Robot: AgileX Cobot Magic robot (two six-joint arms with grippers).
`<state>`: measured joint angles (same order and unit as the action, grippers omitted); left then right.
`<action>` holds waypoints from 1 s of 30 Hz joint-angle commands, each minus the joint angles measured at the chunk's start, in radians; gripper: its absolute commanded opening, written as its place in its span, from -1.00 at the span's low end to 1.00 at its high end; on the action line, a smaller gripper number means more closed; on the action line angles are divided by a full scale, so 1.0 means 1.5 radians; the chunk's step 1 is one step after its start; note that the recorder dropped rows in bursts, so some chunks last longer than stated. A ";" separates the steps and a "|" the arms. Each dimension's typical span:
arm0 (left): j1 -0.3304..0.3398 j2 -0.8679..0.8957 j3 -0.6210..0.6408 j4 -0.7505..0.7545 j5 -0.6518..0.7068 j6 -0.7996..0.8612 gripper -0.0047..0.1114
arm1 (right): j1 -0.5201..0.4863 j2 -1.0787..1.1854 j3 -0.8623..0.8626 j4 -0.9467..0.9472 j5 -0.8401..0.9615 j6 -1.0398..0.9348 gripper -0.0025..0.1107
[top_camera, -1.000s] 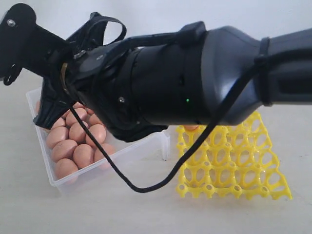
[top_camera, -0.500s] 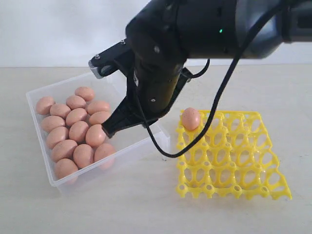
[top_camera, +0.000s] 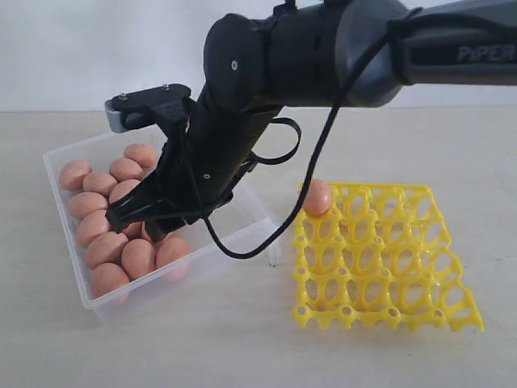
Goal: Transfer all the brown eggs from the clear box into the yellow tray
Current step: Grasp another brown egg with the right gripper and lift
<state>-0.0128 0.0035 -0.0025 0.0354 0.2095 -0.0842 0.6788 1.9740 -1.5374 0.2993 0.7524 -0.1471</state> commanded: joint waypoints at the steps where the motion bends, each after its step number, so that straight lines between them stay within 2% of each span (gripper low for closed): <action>1: 0.001 -0.002 0.002 0.001 -0.002 -0.001 -0.85 | -0.014 0.064 -0.066 -0.004 0.017 0.078 -0.19; 4: 0.001 -0.002 0.002 0.001 -0.001 -0.001 -0.85 | -0.014 0.109 -0.131 -0.009 0.069 0.116 -0.19; 11: 0.001 -0.002 0.002 0.001 -0.002 -0.001 -0.85 | -0.014 0.163 -0.144 -0.066 0.092 0.225 -0.19; 24: 0.001 -0.002 0.002 0.001 -0.002 -0.001 -0.85 | -0.014 0.213 -0.147 -0.031 0.031 0.231 -0.22; 26: 0.001 -0.002 0.002 0.001 -0.002 -0.001 -0.85 | -0.014 0.213 -0.147 -0.035 0.024 0.231 -0.38; 30: 0.001 -0.002 0.002 0.001 -0.002 -0.001 -0.85 | -0.014 0.212 -0.147 -0.046 0.020 0.229 -0.96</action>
<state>-0.0128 0.0035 -0.0025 0.0354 0.2095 -0.0842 0.6609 2.2810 -1.7610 0.2597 0.7934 0.1950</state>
